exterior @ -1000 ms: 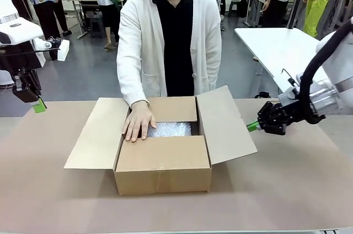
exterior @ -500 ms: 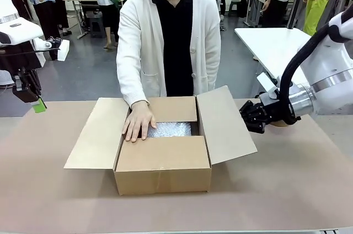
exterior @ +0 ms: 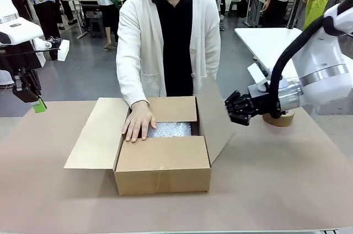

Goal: Wrap the clocks to prevent damage.
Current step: Push the right (or left) flap of the Package Box to close it.

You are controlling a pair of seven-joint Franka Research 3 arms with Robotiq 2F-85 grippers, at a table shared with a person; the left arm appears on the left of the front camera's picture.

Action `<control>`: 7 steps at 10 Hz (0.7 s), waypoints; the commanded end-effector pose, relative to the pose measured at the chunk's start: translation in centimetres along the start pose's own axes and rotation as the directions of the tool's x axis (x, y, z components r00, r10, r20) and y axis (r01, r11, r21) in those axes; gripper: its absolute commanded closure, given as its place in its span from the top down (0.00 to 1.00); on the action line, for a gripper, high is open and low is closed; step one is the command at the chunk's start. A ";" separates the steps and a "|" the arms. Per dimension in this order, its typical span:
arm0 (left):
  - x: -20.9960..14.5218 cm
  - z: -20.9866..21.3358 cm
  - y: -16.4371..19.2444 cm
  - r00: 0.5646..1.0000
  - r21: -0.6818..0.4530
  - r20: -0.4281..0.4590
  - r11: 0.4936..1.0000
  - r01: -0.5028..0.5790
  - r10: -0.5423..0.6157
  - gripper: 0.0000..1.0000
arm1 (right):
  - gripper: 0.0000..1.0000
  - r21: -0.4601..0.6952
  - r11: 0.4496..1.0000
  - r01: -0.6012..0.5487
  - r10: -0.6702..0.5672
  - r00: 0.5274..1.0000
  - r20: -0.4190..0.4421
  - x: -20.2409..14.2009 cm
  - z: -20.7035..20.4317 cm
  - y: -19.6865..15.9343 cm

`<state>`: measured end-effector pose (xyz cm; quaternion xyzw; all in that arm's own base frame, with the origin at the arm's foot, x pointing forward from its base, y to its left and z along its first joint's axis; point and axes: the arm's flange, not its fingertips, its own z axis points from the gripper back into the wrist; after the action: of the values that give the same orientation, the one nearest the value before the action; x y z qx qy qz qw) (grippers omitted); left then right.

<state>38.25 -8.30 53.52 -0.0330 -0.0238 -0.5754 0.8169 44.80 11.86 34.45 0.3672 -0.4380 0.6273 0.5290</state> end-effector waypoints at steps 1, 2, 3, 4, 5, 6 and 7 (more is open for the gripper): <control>0.1 0.1 0.0 1.000 0.004 0.004 1.000 -0.009 0.009 0.01 | 0.01 0.035 0.999 -0.008 0.007 1.000 0.017 -0.4 -4.4 -1.2; 0.1 0.1 0.0 1.000 0.004 0.004 1.000 -0.009 0.009 0.01 | 0.01 0.047 0.999 -0.008 0.008 1.000 0.015 -0.2 -5.9 -1.8; 0.1 0.1 0.0 1.000 0.004 0.004 1.000 -0.009 0.009 0.01 | 0.01 0.053 0.999 -0.014 0.014 1.000 0.001 -0.1 -7.0 -2.0; 0.1 0.1 0.0 1.000 0.004 0.004 1.000 -0.009 0.009 0.01 | 0.01 0.056 0.998 -0.009 0.009 1.000 -0.008 -0.3 -7.8 -2.2; 0.1 0.1 0.0 1.000 0.004 0.004 1.000 -0.009 0.009 0.01 | 0.01 0.050 0.999 -0.001 0.001 1.000 -0.012 -0.8 -8.2 -2.7; 0.1 0.1 0.0 1.000 0.004 0.004 1.000 -0.009 0.009 0.01 | 0.01 0.052 0.999 0.010 -0.009 1.000 -0.019 -1.3 -8.3 -2.6; 0.1 0.1 0.0 1.000 0.004 0.004 1.000 -0.009 0.009 0.01 | 0.01 0.056 0.998 0.016 -0.014 0.999 -0.032 -1.8 -8.4 -2.5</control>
<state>38.25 -8.30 53.52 -0.0330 -0.0238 -0.5754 0.8168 47.16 19.12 31.13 0.3852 -0.4091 0.6459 0.5167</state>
